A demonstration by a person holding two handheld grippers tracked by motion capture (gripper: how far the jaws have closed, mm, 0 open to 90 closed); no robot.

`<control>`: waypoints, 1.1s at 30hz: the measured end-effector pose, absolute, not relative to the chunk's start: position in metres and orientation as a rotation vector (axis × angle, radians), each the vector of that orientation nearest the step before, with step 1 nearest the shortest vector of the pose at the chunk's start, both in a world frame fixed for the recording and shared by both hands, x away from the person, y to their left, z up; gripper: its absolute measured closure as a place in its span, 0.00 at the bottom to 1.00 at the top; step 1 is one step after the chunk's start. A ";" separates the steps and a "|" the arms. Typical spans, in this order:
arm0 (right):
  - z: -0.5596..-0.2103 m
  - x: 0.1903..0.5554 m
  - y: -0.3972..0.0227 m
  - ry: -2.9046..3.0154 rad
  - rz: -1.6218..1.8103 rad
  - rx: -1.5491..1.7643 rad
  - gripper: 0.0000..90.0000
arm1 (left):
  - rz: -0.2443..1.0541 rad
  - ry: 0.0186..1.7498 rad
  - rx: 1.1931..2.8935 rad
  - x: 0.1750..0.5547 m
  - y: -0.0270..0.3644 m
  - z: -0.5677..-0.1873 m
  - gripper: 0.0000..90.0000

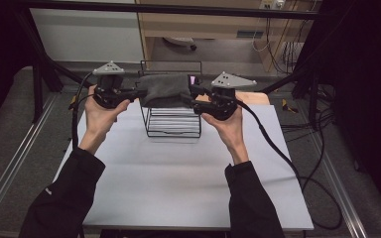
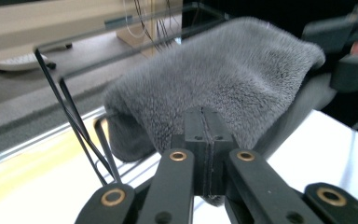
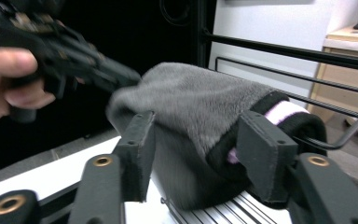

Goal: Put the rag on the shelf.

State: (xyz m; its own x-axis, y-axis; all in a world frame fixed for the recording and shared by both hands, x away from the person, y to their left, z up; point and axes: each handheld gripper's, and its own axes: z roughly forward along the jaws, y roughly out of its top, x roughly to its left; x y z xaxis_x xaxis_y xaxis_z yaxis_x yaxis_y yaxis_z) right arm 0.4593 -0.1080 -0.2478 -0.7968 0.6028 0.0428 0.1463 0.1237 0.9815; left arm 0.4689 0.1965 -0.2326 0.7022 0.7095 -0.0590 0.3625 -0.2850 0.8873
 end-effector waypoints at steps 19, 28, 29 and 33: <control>-0.274 0.481 -0.100 2.095 1.550 0.929 0.99 | 0.475 0.859 1.893 0.480 0.190 -0.268 1.00; -0.267 0.470 -0.106 2.082 1.632 0.871 0.77 | 0.462 0.847 1.882 0.471 0.197 -0.262 0.90; -0.265 0.468 -0.108 2.075 1.640 0.865 0.73 | 0.468 0.846 1.882 0.469 0.198 -0.261 0.87; -0.257 0.460 -0.117 2.071 1.622 0.869 0.55 | 0.457 0.854 1.899 0.463 0.204 -0.258 0.70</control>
State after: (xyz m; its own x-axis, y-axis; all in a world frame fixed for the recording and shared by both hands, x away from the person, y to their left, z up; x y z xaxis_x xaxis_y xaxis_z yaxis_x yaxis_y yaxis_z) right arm 0.4602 -0.1174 -0.2571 -0.7419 0.6653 0.0837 0.2408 0.1478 0.9592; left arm 0.4631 0.2038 -0.2580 0.6836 0.7283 -0.0465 0.3650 -0.2861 0.8859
